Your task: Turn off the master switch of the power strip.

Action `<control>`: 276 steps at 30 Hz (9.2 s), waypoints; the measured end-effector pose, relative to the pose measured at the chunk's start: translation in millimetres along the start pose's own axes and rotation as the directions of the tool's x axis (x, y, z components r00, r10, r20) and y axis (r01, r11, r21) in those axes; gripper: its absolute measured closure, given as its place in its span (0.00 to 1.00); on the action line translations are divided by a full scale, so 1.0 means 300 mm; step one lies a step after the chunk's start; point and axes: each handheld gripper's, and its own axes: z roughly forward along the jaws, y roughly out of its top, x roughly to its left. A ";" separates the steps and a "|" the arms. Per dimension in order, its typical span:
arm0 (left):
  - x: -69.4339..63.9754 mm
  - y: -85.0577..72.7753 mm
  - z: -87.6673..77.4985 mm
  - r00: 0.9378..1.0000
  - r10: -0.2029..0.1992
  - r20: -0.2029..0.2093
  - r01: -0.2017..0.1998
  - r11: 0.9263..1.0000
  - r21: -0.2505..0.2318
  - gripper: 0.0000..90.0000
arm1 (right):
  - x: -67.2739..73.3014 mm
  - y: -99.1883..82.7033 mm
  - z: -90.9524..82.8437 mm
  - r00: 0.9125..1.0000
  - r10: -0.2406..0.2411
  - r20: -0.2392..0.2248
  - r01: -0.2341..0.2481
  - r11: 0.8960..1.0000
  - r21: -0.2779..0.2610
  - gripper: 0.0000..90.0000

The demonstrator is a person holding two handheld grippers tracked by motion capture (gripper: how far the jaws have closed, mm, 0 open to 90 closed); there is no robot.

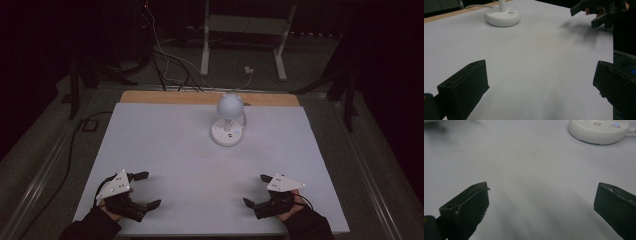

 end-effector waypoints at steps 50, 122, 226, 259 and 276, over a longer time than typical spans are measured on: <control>-0.011 0.009 0.008 1.000 -0.008 0.004 0.008 1.000 -0.006 0.00 | -0.007 0.207 -0.091 0.996 0.071 0.049 -0.068 0.996 -0.057 0.00; -0.019 0.010 0.011 1.000 0.006 0.021 -0.006 1.000 -0.007 0.00 | -0.240 0.438 0.171 0.958 0.190 0.215 -0.165 0.978 -0.128 0.02; -0.012 0.010 0.003 0.999 -0.027 0.038 0.027 1.000 0.003 0.00 | -0.335 0.350 0.473 0.880 0.190 0.436 -0.216 0.976 0.010 1.00; -0.013 0.010 0.007 0.999 -0.023 0.039 0.022 1.000 0.011 0.00 | -0.324 0.352 0.498 0.882 0.089 0.462 -0.143 0.986 0.082 1.00; -0.015 0.009 0.008 0.999 -0.018 0.041 0.017 1.000 0.014 0.00 | -0.343 0.380 0.501 0.899 0.073 0.432 -0.155 0.975 0.157 1.00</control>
